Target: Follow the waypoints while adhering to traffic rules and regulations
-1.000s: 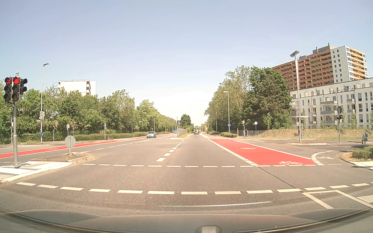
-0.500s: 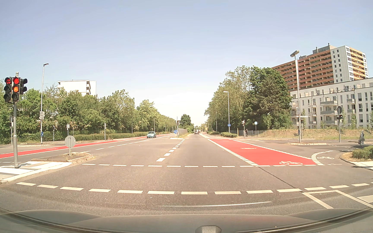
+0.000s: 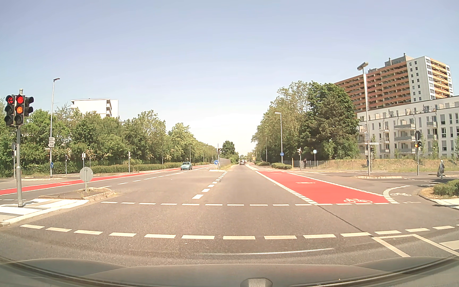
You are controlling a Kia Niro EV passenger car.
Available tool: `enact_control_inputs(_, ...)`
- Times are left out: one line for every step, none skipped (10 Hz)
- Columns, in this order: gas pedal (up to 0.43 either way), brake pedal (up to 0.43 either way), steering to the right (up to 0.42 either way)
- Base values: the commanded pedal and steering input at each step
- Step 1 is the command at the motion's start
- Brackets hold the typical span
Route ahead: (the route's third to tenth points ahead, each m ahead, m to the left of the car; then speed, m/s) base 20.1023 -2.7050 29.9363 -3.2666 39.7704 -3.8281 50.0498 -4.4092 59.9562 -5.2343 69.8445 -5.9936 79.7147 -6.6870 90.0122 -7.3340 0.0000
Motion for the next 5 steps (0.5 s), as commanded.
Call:
enact_control_inputs(0.000,0.372,0.004)
enact_control_inputs(0.000,0.366,0.004)
enact_control_inputs(0.000,0.329,0.004)
enact_control_inputs(0.000,0.262,0.004)
enact_control_inputs(0.000,0.256,0.004)
